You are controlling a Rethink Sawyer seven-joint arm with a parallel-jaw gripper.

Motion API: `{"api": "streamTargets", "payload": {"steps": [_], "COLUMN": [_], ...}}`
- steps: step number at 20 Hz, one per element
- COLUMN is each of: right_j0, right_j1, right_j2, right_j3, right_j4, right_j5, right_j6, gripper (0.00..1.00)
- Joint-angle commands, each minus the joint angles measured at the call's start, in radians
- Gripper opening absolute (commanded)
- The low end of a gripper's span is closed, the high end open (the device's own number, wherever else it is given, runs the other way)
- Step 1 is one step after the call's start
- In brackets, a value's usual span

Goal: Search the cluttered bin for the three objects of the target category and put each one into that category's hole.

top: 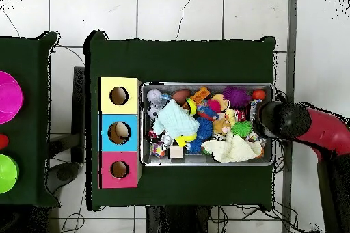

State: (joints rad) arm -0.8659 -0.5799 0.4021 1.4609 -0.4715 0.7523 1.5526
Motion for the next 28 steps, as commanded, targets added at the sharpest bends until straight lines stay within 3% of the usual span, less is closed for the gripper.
{"api": "streamTargets", "payload": {"steps": [1, 8, 15, 28], "right_j0": [-0.010, -0.021, 0.011, 0.008], "right_j1": [0.077, 0.098, 0.087, 0.217], "right_j2": [0.067, 0.071, 0.005, -0.037], "right_j3": [-0.004, -0.021, -0.040, -0.119], "right_j4": [-0.062, -0.131, -0.243, -0.388], "right_j5": [-0.037, -0.114, -0.139, -0.195], "right_j6": [-0.164, -0.182, -0.160, -0.133], "gripper": [1.00, 1.00, 1.00, 1.00]}}
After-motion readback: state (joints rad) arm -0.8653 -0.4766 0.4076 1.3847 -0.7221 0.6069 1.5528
